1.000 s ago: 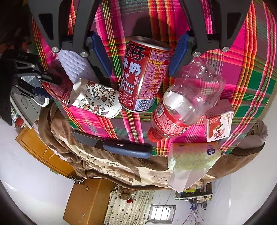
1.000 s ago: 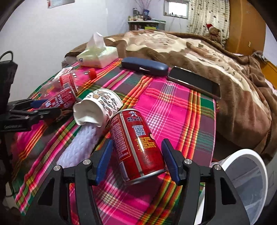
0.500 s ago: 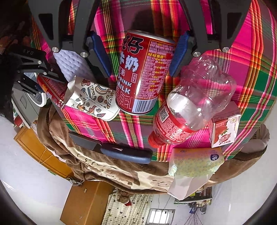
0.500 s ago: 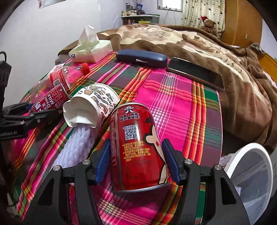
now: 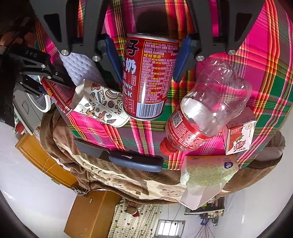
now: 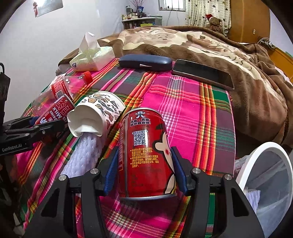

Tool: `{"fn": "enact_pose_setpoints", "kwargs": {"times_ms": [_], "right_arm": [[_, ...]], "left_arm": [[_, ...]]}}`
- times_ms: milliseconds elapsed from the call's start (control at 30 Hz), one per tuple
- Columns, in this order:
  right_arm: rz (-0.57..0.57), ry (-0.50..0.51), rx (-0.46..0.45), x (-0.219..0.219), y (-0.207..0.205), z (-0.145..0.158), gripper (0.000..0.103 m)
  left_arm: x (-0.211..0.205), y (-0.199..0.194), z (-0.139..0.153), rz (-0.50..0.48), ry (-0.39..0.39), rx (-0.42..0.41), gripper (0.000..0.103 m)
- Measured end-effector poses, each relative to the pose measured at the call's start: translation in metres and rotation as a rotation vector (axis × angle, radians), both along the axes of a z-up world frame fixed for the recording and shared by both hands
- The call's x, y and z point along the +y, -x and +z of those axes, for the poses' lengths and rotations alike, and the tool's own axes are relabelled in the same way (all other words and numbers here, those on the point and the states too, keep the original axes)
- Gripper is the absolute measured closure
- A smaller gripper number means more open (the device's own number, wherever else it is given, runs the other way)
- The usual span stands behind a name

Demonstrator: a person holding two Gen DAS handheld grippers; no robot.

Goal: Collect trash
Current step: 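Carry the red can with the right tool while the left tool carries its can over the bin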

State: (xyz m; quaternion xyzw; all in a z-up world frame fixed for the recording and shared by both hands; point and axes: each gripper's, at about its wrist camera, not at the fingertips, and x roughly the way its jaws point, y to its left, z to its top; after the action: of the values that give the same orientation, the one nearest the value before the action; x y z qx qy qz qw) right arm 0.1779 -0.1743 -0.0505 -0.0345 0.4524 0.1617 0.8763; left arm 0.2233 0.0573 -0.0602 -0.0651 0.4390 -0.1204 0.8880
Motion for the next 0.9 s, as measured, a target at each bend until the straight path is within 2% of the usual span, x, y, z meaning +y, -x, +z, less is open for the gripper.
{"fn": "enact_pose_setpoints", "kwargs": {"times_ms": [600, 900], "right_arm": [[-0.066, -0.057, -0.019, -0.007, 0.016, 0.01, 0.048], [-0.083, -0.068, -0.019, -0.01, 0.023, 0.012, 0.048]], "left_arm": [[-0.005, 0.024, 0.01, 0.0, 0.005, -0.024, 0.048], [-0.006, 0.025, 0.003, -0.014, 0.043, 0.011, 0.048]]}}
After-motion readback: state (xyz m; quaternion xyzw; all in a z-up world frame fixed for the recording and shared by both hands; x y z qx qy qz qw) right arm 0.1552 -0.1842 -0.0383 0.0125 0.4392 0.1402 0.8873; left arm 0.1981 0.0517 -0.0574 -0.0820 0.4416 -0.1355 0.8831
